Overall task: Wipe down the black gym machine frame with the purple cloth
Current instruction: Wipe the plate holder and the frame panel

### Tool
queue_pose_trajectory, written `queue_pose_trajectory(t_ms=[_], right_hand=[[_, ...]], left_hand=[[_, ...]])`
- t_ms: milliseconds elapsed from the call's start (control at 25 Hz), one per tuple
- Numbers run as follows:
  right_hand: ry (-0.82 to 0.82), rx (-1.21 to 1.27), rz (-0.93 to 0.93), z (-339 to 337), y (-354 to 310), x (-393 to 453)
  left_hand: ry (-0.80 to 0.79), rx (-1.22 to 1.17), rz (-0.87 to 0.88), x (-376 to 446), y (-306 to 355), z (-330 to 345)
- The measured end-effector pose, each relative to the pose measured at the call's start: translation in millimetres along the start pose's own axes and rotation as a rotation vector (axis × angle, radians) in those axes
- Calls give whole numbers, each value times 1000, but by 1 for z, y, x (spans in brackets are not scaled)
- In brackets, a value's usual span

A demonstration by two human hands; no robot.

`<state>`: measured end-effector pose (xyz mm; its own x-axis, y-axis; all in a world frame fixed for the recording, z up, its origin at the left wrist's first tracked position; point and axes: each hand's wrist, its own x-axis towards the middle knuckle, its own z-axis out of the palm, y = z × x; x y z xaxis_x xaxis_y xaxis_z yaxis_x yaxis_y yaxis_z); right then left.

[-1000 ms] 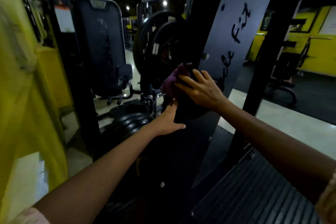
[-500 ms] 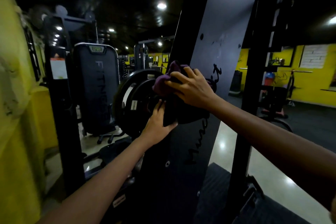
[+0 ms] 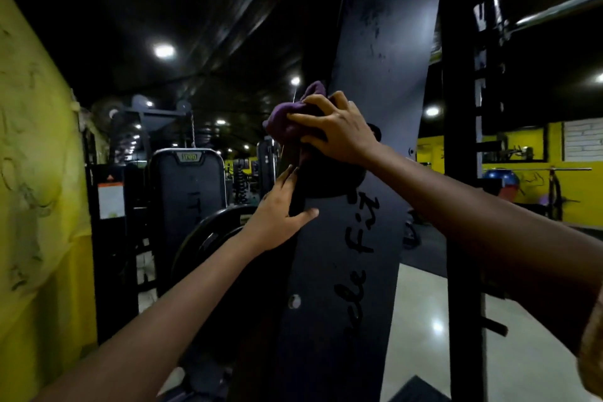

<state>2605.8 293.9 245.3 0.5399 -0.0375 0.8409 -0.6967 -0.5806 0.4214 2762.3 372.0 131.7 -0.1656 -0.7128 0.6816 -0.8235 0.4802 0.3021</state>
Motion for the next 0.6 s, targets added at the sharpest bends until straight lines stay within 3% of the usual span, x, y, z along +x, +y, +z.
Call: queue_pose_trajectory(t_ms=[160,280,600], right_hand=[[-43,-4,-91,-9,28,25],[-23,-10,-40,-12,50,42],[62,109,14,-9,75,60]], left_hand=[[-35,125,10,25,8,-11],[13,151,24,38,13,-9],[330,-295,115,118,35,-12]])
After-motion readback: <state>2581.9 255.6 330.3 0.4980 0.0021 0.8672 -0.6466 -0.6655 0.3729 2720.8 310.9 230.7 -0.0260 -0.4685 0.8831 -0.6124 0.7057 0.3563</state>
